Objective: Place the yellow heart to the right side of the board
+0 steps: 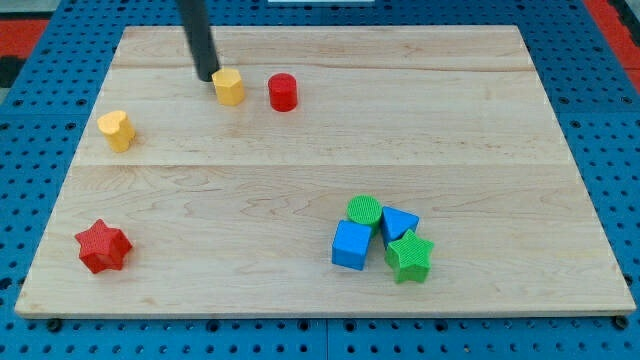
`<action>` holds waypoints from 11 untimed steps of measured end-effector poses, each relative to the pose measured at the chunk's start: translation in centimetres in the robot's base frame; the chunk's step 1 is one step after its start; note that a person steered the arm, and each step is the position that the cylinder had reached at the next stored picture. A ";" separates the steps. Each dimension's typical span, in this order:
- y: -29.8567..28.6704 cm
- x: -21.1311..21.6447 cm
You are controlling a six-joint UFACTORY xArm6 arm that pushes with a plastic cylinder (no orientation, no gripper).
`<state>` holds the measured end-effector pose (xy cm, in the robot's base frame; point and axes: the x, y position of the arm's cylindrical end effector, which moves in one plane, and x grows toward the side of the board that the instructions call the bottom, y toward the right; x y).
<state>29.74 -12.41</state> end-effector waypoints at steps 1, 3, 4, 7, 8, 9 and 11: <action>3.1 0.4; -9.8 0.7; -17.8 3.0; -18.0 9.5; -14.8 10.8; -6.5 10.8; 4.7 10.8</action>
